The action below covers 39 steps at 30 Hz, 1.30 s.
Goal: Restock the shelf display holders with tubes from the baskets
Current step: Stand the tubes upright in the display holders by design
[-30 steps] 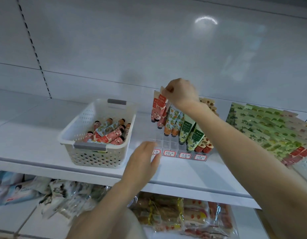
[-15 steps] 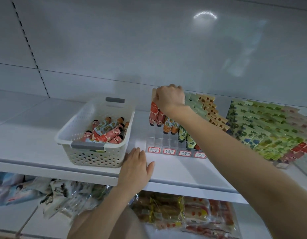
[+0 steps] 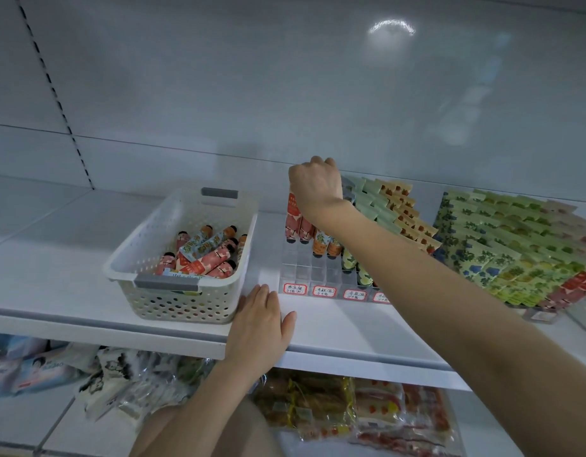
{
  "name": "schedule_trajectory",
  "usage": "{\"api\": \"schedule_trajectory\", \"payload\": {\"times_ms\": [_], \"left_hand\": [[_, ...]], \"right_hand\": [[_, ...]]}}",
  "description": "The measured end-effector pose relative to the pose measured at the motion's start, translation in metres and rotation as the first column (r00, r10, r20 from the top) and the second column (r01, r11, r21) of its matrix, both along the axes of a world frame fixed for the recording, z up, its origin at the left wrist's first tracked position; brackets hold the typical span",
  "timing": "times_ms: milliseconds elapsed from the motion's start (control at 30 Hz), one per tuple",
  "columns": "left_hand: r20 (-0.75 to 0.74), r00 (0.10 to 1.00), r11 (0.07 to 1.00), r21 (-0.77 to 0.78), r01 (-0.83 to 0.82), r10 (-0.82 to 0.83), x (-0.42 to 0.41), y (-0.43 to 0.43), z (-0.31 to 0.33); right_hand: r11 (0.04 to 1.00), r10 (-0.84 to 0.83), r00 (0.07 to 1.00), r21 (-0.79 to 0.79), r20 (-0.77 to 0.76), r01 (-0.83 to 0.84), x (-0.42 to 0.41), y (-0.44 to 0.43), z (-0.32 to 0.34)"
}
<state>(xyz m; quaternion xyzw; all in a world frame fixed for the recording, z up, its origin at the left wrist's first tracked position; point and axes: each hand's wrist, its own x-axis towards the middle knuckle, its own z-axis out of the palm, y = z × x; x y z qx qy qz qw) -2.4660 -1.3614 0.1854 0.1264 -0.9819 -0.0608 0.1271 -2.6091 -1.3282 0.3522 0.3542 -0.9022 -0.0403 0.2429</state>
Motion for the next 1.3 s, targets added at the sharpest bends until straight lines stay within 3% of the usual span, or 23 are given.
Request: {"api": "schedule_trajectory", "payload": {"times_ms": [467, 800, 867, 967, 1100, 1200, 1300], "left_hand": [[-0.017, 1.000, 1.000, 0.006, 0.006, -0.006, 0.001, 0.001, 0.002], [-0.090, 0.992, 0.994, 0.060, 0.092, -0.086, 0.004, 0.007, 0.013], [-0.198, 0.974, 0.990, 0.064, 0.126, -0.111, 0.008, 0.011, 0.026], [-0.465, 0.865, 0.981, -0.042, 0.192, -0.189, 0.015, 0.012, 0.050], [-0.578, 0.800, 0.987, -0.081, 0.138, -0.159, 0.027, -0.018, 0.098], [-0.464, 0.885, 0.999, -0.010, -0.031, 0.022, 0.030, -0.057, 0.121], [-0.142, 0.969, 0.979, 0.011, -0.204, 0.203, 0.019, -0.098, 0.127]], "right_hand": [[0.976, 0.075, 0.997, -0.206, 0.024, -0.068, -0.008, 0.012, -0.007], [0.931, 0.148, 0.980, -0.353, 0.134, -0.093, -0.006, 0.021, 0.004], [0.895, 0.205, 0.958, -0.434, 0.199, -0.101, -0.002, 0.023, 0.004], [0.843, 0.297, 0.928, -0.518, 0.224, -0.145, 0.006, 0.021, 0.006], [0.808, 0.365, 0.879, -0.574, 0.307, -0.135, 0.021, 0.006, 0.014], [0.846, 0.378, 0.794, -0.526, 0.476, -0.087, 0.032, -0.017, 0.018], [0.935, 0.258, 0.725, -0.354, 0.638, -0.021, 0.037, -0.051, 0.014]]}}
